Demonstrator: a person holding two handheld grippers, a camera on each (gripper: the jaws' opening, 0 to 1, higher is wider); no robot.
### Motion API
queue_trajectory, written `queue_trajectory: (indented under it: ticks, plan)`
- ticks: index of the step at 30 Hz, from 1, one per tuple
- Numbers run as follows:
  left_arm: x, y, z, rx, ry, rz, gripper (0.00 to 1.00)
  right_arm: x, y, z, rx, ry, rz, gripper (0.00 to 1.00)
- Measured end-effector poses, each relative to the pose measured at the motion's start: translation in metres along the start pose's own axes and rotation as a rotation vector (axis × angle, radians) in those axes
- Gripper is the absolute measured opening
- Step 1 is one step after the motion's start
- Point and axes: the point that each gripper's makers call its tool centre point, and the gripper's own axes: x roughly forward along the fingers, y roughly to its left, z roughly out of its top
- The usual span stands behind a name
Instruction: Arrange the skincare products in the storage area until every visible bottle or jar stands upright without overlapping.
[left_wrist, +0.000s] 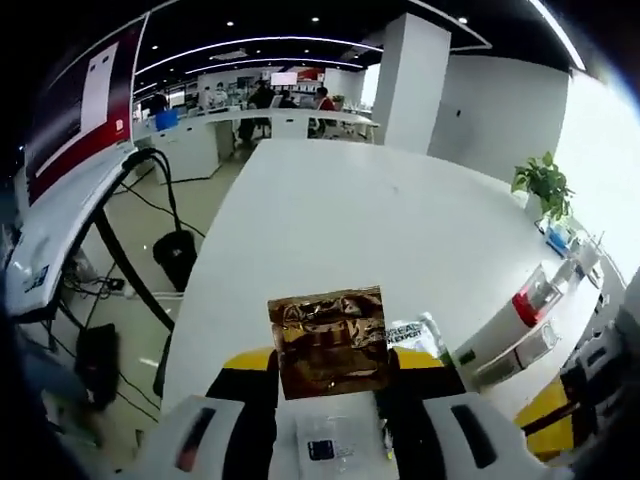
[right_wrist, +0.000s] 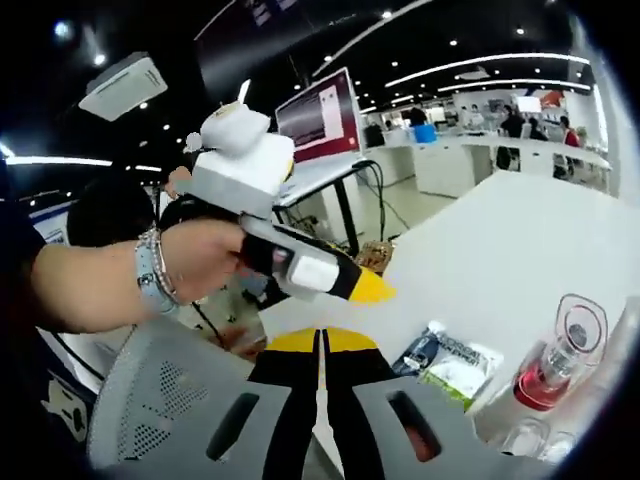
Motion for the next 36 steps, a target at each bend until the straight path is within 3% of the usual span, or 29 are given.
queue_trajectory:
  ticks: [3, 8, 11, 19, 31, 36]
  plan:
    - [0.011, -0.001, 0.003, -0.025, -0.028, 0.009, 0.46, 0.0, -0.004, -0.003, -0.051, 0.016, -0.035, 0.01]
    - [0.019, 0.005, -0.007, 0.023, -0.046, 0.036, 0.46, 0.001, -0.008, -0.006, -0.083, 0.031, -0.052, 0.01]
    - [0.021, 0.01, -0.012, 0.044, -0.007, 0.041, 0.46, 0.002, -0.01, -0.007, -0.076, 0.038, -0.055, 0.01]
    - [0.025, 0.013, -0.018, 0.077, 0.026, 0.054, 0.46, 0.003, -0.014, -0.013, -0.071, 0.067, -0.071, 0.01]
    - [0.048, 0.029, -0.032, 0.031, 0.128, 0.1, 0.45, 0.005, -0.015, -0.021, -0.072, 0.1, -0.072, 0.01]
    - [0.063, 0.034, -0.044, 0.035, 0.198, 0.116, 0.45, 0.005, -0.016, -0.025, -0.071, 0.114, -0.079, 0.01]
